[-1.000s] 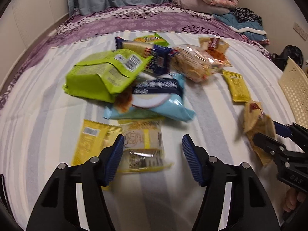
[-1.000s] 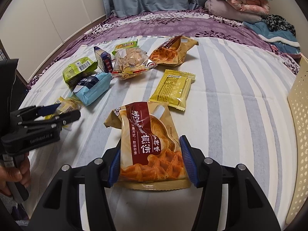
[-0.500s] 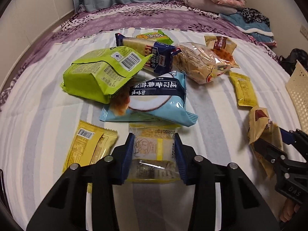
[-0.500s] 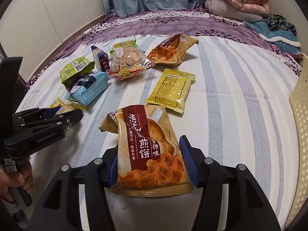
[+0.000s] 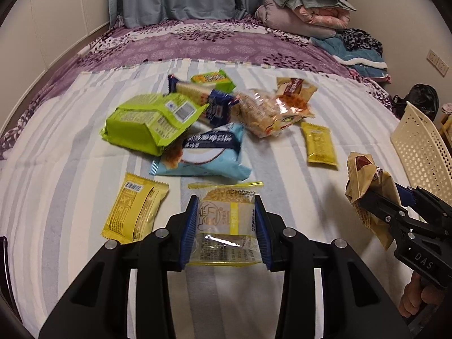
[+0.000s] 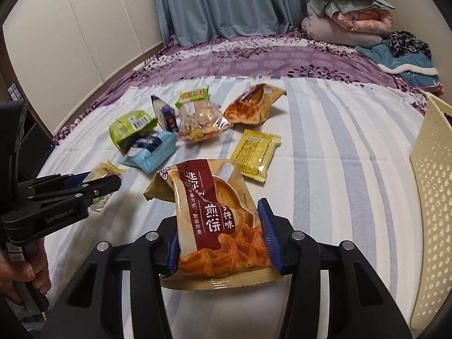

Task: Organize snacks
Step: 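Carry both packets into the cream basket and open both tools to drop them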

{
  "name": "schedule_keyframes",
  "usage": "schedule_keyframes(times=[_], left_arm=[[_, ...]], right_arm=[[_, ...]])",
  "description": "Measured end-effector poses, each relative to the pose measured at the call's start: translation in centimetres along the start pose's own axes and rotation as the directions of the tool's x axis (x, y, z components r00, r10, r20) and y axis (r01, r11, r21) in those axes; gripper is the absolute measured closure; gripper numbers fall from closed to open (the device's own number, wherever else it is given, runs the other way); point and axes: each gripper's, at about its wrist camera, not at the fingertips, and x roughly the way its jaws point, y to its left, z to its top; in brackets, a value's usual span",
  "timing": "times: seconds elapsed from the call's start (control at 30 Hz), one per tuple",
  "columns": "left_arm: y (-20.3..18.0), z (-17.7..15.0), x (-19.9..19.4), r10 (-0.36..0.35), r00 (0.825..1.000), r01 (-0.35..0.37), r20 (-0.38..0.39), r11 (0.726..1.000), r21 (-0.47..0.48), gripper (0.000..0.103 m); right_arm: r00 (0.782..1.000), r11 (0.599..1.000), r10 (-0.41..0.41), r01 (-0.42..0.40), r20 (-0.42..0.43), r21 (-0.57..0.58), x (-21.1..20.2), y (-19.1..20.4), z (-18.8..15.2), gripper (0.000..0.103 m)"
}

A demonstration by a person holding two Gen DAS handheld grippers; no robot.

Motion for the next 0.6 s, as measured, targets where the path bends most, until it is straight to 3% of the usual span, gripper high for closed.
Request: schedule_keyframes(times=[0.33,0.6], left_arm=[[-6.2,2.1,-4.1,-0.056,0.995,0.045,0.085,0.992,0.12,0.064],[-12.8,3.3,-5.5,-0.134,0.986,0.109,0.099,0.968,0.226,0.064]], right_arm=[[0.984,0.996,-0.038,0.025,0.171,0.082,-7.6,-3.9,1.2,0.055],[0.937,0.968,-0.2,0.143,0.286,0.209,-14.0,-10.4,0.6,0.055]])
